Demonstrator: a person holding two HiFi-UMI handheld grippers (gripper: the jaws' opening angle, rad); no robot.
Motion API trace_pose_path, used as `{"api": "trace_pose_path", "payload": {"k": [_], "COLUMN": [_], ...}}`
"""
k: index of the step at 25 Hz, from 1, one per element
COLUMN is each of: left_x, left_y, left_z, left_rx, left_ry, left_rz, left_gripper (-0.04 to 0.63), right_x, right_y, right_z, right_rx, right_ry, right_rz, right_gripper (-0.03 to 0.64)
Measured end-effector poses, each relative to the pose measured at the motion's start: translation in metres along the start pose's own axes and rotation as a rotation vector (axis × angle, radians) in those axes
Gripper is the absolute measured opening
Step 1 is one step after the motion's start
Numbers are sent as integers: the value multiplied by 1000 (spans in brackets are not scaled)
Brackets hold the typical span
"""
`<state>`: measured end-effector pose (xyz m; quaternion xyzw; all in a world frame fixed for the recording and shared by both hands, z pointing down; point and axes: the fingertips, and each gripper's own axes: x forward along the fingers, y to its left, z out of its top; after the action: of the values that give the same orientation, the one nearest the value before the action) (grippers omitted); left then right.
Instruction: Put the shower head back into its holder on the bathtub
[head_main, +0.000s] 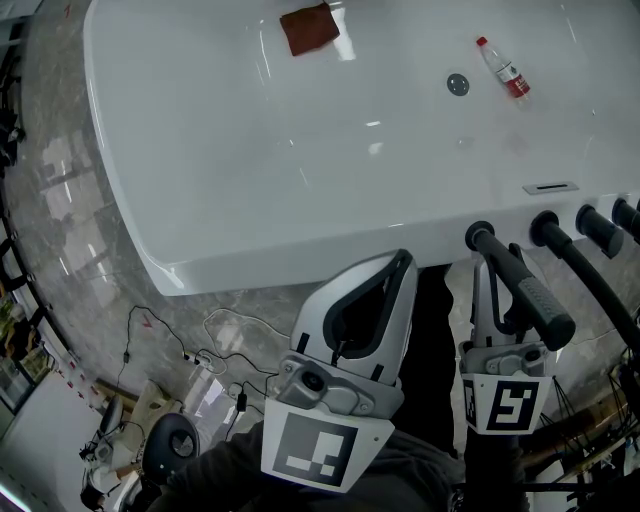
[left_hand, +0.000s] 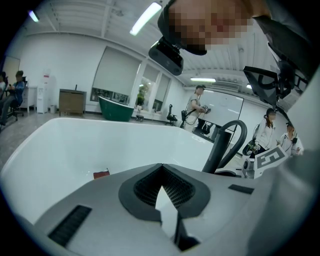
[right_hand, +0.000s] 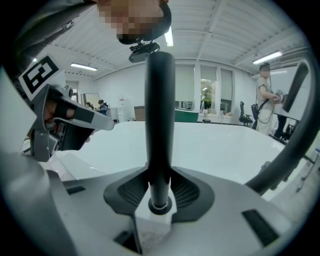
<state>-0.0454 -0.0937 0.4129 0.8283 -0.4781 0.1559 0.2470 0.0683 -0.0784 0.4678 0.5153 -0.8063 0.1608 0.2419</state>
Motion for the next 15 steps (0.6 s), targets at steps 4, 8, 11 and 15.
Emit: {"api": "trace_pose_path", "payload": {"k": [4, 8, 11, 15], "left_x": [-3, -11, -15, -14], "left_y": [-1, -2, -3, -3], "left_z": [-1, -8, -11, -10], "left_rx": [20, 35, 42, 42], "left_ry": [-15, -46, -49, -29], "left_rz": [-3, 1, -1, 2], "left_gripper": [3, 3, 3, 3], "right_x": [3, 4, 5, 6], "right_y": [0, 0, 1, 1], "right_z": [-6, -7, -7, -7], "right_rx": [-5, -4, -4, -7], "right_ry": [9, 0, -7, -4], "right_rz": [0, 4, 6, 1], "right_gripper": [143, 143, 143, 143]}}
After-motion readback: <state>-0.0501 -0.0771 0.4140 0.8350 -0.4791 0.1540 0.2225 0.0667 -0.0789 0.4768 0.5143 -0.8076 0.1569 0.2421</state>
